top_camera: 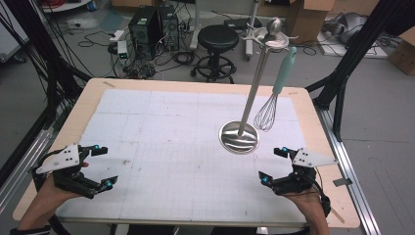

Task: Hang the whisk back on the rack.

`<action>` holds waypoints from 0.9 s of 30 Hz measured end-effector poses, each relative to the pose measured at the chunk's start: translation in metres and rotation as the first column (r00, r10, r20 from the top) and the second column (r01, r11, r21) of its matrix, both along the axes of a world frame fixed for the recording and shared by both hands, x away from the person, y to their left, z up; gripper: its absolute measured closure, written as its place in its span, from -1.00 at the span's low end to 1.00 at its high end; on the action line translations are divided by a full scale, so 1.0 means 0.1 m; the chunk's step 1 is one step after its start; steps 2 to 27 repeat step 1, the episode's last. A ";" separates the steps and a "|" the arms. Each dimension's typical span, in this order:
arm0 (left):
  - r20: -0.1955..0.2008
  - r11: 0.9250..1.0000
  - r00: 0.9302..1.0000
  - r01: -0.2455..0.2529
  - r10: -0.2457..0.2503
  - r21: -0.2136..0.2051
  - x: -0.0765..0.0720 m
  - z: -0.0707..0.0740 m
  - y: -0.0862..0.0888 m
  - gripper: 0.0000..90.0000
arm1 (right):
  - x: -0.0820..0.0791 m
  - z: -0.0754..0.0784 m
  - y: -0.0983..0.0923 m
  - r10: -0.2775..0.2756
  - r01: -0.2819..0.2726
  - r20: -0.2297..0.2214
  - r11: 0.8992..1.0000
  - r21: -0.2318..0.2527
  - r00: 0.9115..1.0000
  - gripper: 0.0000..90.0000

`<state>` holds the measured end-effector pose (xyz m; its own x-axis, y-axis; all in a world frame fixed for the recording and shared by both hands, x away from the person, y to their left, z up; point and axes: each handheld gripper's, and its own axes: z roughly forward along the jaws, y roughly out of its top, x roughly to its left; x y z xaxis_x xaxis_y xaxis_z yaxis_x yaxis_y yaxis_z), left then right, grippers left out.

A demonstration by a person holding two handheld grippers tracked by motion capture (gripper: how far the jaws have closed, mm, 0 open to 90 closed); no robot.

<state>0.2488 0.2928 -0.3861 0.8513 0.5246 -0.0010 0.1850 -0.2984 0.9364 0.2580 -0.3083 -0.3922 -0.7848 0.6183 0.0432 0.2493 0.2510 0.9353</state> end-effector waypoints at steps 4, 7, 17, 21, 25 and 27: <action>0.000 1.000 1.000 0.000 0.000 0.001 0.00 0.00 0.00 -0.96 | 0.00 0.00 0.00 0.000 0.000 0.002 1.000 0.000 1.000 -0.99; 0.000 1.000 1.000 0.000 0.000 0.001 0.00 0.00 0.00 -0.96 | 0.00 0.00 0.00 0.000 0.000 0.002 1.000 0.000 1.000 -0.99; 0.000 1.000 1.000 0.000 0.000 0.001 0.00 0.00 0.00 -0.96 | 0.00 0.00 0.00 0.000 0.000 0.002 1.000 0.000 1.000 -0.99; 0.000 1.000 1.000 0.000 0.000 0.001 0.00 0.00 0.00 -0.96 | 0.00 0.00 0.00 0.000 0.000 0.002 1.000 0.000 1.000 -0.99; 0.000 1.000 1.000 0.000 0.000 0.001 0.00 0.00 0.00 -0.96 | 0.00 0.00 0.00 0.000 0.000 0.002 1.000 0.000 1.000 -0.99; 0.000 1.000 1.000 0.000 0.000 0.001 0.00 0.00 0.00 -0.96 | 0.00 0.00 0.00 0.000 0.000 0.002 1.000 0.000 1.000 -0.99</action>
